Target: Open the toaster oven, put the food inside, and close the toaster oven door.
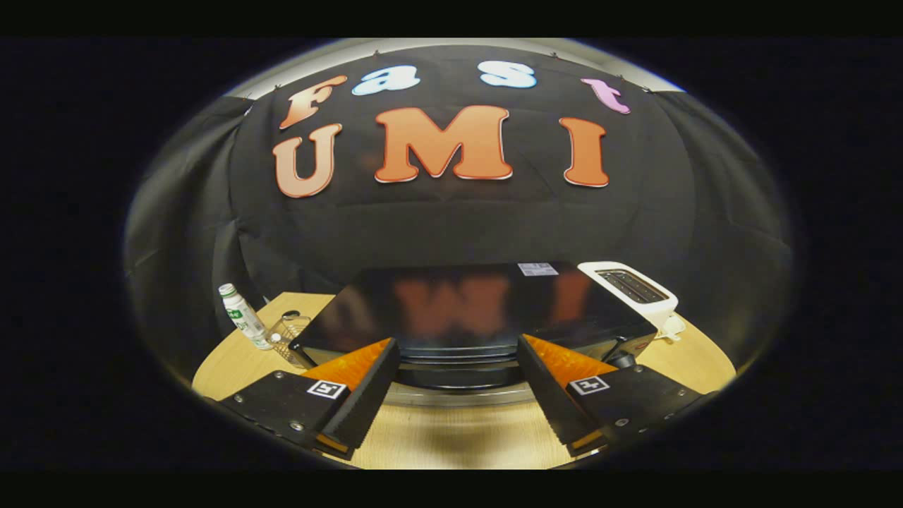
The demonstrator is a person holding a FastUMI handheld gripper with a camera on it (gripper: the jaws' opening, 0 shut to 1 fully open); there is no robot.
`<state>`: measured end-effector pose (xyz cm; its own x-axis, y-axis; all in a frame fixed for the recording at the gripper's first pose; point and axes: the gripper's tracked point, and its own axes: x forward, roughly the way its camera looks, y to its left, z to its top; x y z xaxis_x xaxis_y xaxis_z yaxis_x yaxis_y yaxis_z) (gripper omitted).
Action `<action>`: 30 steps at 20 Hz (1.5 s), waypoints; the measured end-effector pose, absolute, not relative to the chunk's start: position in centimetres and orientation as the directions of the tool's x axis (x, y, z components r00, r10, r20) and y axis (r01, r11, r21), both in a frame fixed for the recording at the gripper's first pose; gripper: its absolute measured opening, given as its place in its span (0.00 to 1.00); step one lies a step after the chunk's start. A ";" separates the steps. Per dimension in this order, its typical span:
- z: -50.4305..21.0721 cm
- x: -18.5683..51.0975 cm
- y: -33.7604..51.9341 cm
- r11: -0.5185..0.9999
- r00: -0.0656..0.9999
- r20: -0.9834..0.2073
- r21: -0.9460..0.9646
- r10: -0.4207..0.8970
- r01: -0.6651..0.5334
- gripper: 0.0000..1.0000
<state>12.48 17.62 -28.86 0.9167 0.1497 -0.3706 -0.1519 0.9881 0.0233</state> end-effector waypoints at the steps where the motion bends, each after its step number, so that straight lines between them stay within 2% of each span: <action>1: -28.8 12.4 17.9 0.988 0.918 -0.365 0.020 0.152 -0.155 0.99; 8: -28.7 11.0 17.6 0.987 0.924 -0.349 0.011 0.155 -0.161 1.00; 12: -30.7 6.2 16.3 0.986 0.916 -0.370 0.010 0.157 -0.165 0.99; 30: -41.6 -3.3 14.1 0.984 0.786 -0.601 0.002 0.143 -0.177 0.98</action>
